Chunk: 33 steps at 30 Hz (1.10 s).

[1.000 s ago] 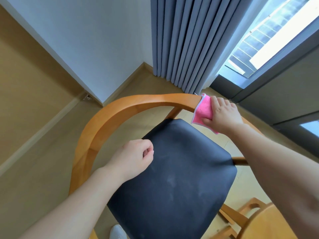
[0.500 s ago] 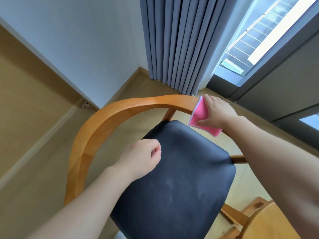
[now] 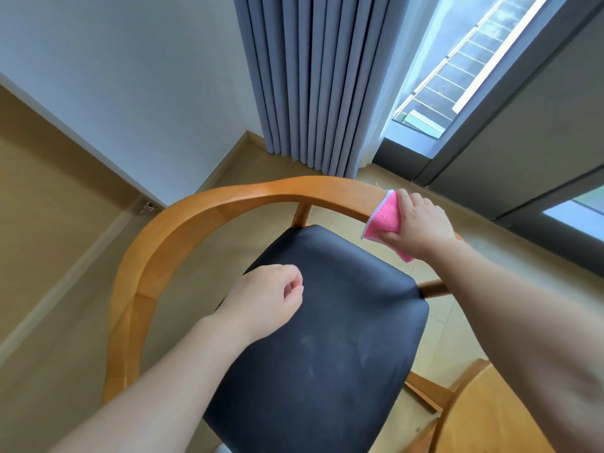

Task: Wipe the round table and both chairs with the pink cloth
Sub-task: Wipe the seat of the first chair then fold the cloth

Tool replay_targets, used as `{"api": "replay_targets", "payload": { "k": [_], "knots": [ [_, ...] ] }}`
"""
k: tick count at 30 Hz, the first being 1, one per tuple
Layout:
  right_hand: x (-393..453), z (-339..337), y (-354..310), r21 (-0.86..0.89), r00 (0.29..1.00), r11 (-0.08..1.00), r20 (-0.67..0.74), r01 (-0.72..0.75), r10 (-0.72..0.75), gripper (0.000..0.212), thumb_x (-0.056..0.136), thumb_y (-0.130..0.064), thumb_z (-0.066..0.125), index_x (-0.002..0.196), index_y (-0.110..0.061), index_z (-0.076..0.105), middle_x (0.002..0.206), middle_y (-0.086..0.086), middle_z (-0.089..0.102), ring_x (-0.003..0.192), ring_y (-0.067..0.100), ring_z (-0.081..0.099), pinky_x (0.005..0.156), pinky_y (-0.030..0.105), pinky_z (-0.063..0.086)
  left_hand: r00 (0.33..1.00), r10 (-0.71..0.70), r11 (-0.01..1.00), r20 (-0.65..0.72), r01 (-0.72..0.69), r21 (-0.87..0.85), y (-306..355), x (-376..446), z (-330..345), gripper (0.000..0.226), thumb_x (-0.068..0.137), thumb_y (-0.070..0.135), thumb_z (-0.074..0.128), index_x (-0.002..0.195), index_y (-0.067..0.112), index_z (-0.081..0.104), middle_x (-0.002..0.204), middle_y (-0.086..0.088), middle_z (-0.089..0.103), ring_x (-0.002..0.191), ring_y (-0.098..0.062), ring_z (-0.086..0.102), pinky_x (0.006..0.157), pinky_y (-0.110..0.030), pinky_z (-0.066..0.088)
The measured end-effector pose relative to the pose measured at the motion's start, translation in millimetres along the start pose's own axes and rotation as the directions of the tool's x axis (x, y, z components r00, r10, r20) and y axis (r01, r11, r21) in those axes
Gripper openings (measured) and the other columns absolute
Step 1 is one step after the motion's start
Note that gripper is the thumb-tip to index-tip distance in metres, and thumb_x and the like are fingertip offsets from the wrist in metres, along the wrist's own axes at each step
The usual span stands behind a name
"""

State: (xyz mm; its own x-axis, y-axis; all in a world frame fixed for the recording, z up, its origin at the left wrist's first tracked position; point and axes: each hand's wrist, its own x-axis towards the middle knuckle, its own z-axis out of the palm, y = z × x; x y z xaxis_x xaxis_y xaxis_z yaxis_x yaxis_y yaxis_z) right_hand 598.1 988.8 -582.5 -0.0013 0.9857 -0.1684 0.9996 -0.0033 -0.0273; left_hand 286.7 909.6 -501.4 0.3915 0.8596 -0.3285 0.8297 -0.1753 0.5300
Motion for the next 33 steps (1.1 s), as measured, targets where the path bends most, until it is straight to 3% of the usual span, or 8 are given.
{"api": "replay_targets", "payload": {
  "k": [5, 17, 24, 28, 33],
  "knots": [
    [-28, 3, 20, -0.014, 0.997, 0.997, 0.005, -0.074, 0.075, 0.094, 0.072, -0.077, 0.054, 0.136, -0.013, 0.029, 0.113, 0.009, 0.052, 0.1, 0.03, 0.051, 0.082, 0.041, 0.042, 0.998, 0.052, 0.999, 0.023, -0.052, 0.006, 18, 4, 14, 0.017, 0.091, 0.03, 0.048, 0.074, 0.031, 0.048, 0.069, 0.013, 0.053, 0.064, -0.008, 0.05, 0.053, -0.019, 0.033],
    [-90, 8, 52, -0.012, 0.969, 0.97, 0.037, -0.242, 0.243, 0.085, 0.078, -0.069, 0.058, 0.134, -0.011, 0.03, 0.111, 0.009, 0.052, 0.097, 0.029, 0.051, 0.076, 0.04, 0.042, 0.987, 0.141, 0.99, 0.078, -0.142, 0.01, 58, 2, 40, 0.015, 0.091, 0.027, 0.049, 0.076, 0.027, 0.053, 0.068, 0.01, 0.054, 0.065, -0.01, 0.049, 0.058, -0.027, 0.045],
    [-114, 7, 61, 0.03, 0.946, 0.948, 0.083, -0.317, 0.314, 0.089, 0.079, -0.067, 0.06, 0.137, -0.008, 0.028, 0.114, 0.011, 0.05, 0.1, 0.03, 0.05, 0.077, 0.039, 0.044, 0.981, 0.171, 0.984, 0.088, -0.175, 0.035, 64, -10, 44, 0.016, 0.091, 0.027, 0.049, 0.075, 0.027, 0.052, 0.068, 0.01, 0.053, 0.064, -0.01, 0.049, 0.056, -0.022, 0.039],
    [-124, 6, 65, 0.108, 0.923, 0.919, 0.121, -0.378, 0.365, 0.09, 0.076, -0.068, 0.063, 0.132, -0.005, 0.031, 0.111, 0.013, 0.048, 0.096, 0.03, 0.049, 0.081, 0.039, 0.045, 0.981, 0.173, 0.983, 0.083, -0.177, 0.041, 64, -16, 41, 0.016, 0.091, 0.027, 0.049, 0.075, 0.027, 0.051, 0.067, 0.01, 0.052, 0.064, -0.01, 0.049, 0.055, -0.022, 0.037],
    [-131, 2, 64, 0.163, 0.872, 0.863, 0.2, -0.478, 0.446, 0.076, 0.076, -0.054, 0.073, 0.121, -0.004, 0.036, 0.108, 0.013, 0.048, 0.093, 0.032, 0.057, 0.076, 0.041, 0.051, 0.981, 0.182, 0.982, 0.069, -0.185, 0.044, 64, -23, 35, 0.016, 0.091, 0.027, 0.049, 0.075, 0.027, 0.052, 0.067, 0.01, 0.053, 0.064, -0.01, 0.049, 0.054, -0.02, 0.034]
  ]
}}
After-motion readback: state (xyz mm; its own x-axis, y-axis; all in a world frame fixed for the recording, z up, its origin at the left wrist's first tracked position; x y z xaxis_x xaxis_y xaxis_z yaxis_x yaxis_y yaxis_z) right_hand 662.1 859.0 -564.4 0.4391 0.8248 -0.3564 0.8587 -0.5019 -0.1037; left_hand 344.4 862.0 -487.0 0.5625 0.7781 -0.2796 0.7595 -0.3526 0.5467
